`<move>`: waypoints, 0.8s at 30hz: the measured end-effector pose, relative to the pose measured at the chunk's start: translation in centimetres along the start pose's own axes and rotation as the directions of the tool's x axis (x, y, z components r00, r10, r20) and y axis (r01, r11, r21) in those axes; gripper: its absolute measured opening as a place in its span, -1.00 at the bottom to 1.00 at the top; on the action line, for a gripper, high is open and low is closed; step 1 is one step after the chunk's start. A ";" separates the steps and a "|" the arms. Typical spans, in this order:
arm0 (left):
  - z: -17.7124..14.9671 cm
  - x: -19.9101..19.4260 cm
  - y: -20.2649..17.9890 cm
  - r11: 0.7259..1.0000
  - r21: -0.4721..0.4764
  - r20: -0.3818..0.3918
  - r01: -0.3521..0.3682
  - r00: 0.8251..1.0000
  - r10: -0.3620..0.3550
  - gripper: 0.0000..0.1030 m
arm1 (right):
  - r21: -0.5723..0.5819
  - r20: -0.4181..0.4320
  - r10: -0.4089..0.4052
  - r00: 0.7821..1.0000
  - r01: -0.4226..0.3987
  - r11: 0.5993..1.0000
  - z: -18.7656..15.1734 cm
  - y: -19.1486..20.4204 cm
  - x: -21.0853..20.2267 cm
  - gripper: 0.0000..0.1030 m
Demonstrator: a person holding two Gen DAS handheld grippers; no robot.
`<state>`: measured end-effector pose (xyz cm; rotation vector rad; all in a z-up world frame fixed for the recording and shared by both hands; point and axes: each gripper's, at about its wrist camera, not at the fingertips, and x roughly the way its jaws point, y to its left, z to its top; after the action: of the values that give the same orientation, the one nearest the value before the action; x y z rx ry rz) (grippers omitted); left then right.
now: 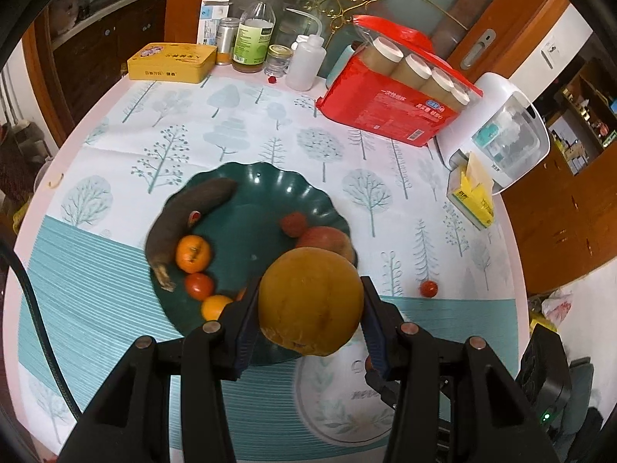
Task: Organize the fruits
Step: 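Carry both fruits onto the green plate and open both grippers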
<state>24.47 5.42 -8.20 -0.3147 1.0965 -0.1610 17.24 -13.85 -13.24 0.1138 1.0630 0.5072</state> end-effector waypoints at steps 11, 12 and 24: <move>2.0 1.4 4.1 0.997 0.067 -0.033 0.024 0.999 -0.022 -0.10 | 0.111 0.008 -0.035 0.999 0.034 0.993 0.1 2.6 3.0 -0.40; 2.1 1.7 4.3 0.997 0.072 -0.033 0.029 0.999 -0.027 -0.10 | 0.119 0.008 -0.038 0.999 0.037 0.992 0.1 2.8 3.3 -0.40; 3.0 6.4 5.9 0.983 0.137 -0.082 0.121 0.990 -0.111 -0.10 | 0.203 -0.010 -0.087 0.996 0.087 0.975 0.2 3.6 6.4 -0.39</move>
<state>29.85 9.71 -14.35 -0.2463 1.1341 -0.3556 18.60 -7.78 -17.15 0.2468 1.1142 0.3184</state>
